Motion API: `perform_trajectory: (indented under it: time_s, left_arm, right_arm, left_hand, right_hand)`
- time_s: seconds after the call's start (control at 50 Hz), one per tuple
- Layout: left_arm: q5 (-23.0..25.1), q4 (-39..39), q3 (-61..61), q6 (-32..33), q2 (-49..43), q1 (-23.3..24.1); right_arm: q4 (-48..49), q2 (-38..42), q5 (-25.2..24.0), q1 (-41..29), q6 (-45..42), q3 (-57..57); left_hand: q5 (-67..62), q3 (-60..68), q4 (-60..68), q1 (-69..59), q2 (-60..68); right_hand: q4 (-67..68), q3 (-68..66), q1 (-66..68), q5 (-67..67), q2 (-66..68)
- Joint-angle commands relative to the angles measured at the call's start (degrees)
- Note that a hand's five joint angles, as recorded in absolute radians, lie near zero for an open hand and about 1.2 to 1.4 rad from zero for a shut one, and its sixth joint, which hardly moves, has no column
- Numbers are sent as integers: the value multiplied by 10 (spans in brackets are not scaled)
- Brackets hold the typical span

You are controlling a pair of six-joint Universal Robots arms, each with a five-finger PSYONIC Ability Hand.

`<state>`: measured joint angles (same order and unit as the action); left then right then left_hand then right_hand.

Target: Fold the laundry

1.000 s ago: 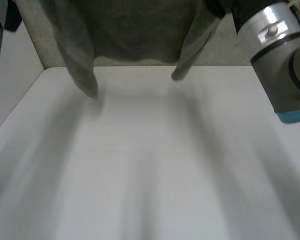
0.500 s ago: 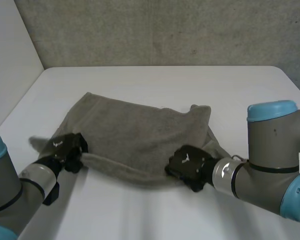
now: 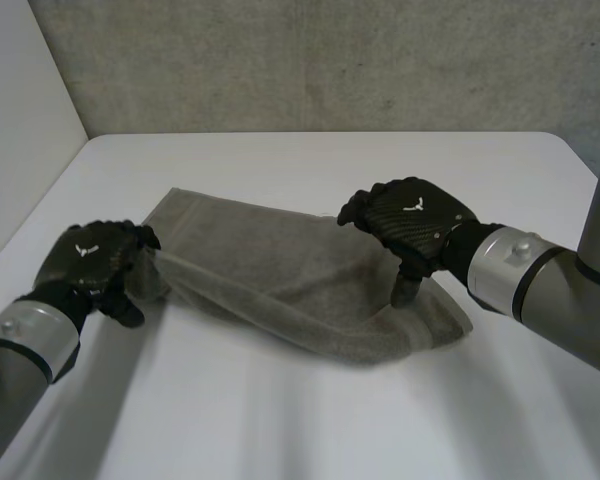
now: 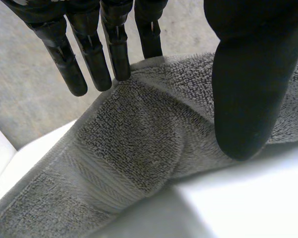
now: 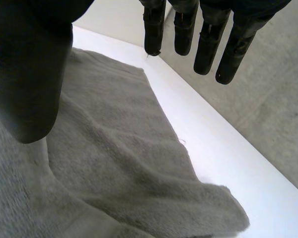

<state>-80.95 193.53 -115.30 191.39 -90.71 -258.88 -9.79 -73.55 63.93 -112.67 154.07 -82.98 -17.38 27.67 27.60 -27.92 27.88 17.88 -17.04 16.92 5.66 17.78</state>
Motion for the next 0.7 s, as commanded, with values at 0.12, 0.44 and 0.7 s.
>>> perform_trajectory:
  time_s: [0.12,0.44,0.7]
  left_arm:
    - [11,-2,38,-1,-23,-59]
    - [84,-3,5,-1,-18,-112]
    - [105,1,-3,-2,-24,-163]
  right_arm:
    - [-98,96,102,9,-47,84]
    - [-103,198,115,11,-34,157]
    - [-120,239,115,8,3,189]
  left_hand:
    - [-18,16,16,-13,13]
    - [-23,21,21,-18,18]
    - [-13,11,11,-8,8]
  right_hand:
    - [8,-16,17,30,9]
    - [134,-142,144,156,135]
    - [136,-144,145,158,137]
